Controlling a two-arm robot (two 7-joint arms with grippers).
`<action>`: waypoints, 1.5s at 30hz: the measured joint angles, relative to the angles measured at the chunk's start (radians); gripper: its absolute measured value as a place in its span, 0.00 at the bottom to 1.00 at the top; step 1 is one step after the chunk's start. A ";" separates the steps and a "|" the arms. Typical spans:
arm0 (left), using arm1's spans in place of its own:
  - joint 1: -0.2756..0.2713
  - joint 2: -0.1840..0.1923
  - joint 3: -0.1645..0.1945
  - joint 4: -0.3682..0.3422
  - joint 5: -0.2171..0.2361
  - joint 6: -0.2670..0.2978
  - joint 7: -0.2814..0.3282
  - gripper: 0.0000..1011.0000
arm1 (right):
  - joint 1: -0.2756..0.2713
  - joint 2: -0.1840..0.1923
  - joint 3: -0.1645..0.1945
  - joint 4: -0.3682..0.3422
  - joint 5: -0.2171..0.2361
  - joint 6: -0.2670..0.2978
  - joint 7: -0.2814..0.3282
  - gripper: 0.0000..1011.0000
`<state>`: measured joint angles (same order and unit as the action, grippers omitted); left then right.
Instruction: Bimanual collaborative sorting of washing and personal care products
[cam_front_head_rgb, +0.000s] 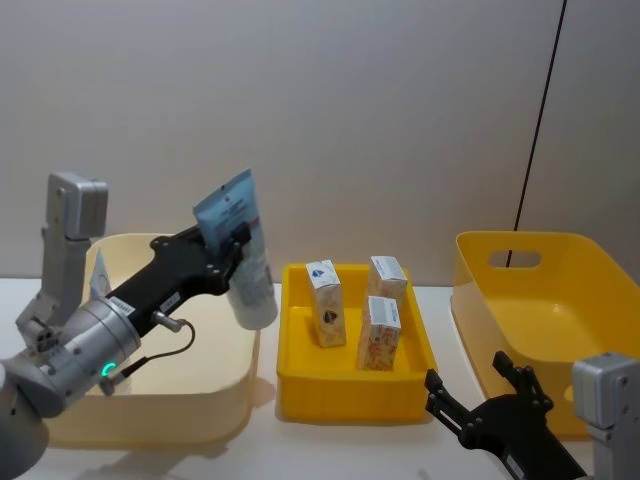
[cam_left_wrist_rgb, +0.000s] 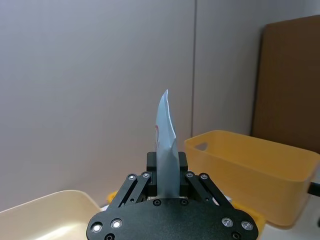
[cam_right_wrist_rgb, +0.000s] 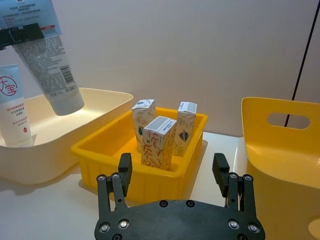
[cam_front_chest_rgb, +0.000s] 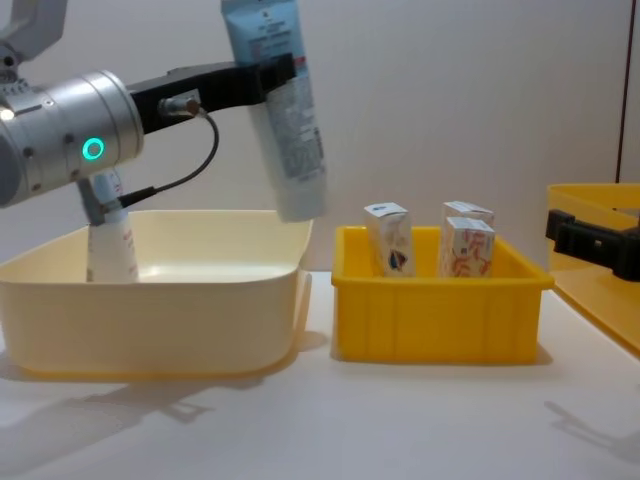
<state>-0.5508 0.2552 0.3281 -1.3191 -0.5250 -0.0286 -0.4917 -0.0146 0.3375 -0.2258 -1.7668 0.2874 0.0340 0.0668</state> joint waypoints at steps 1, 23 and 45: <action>-0.003 0.000 0.004 -0.001 -0.010 0.004 -0.017 0.21 | 0.000 0.000 0.000 0.000 0.000 0.000 0.000 0.99; -0.059 -0.022 0.101 0.031 -0.064 0.044 -0.177 0.21 | 0.000 0.000 0.000 0.000 0.000 0.000 0.000 0.99; -0.075 -0.028 0.131 0.045 -0.064 0.043 -0.203 0.22 | 0.037 0.043 -0.007 0.003 0.047 0.028 0.137 0.99</action>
<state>-0.6260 0.2271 0.4594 -1.2745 -0.5889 0.0141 -0.6951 0.0224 0.3802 -0.2329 -1.7636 0.3347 0.0615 0.2041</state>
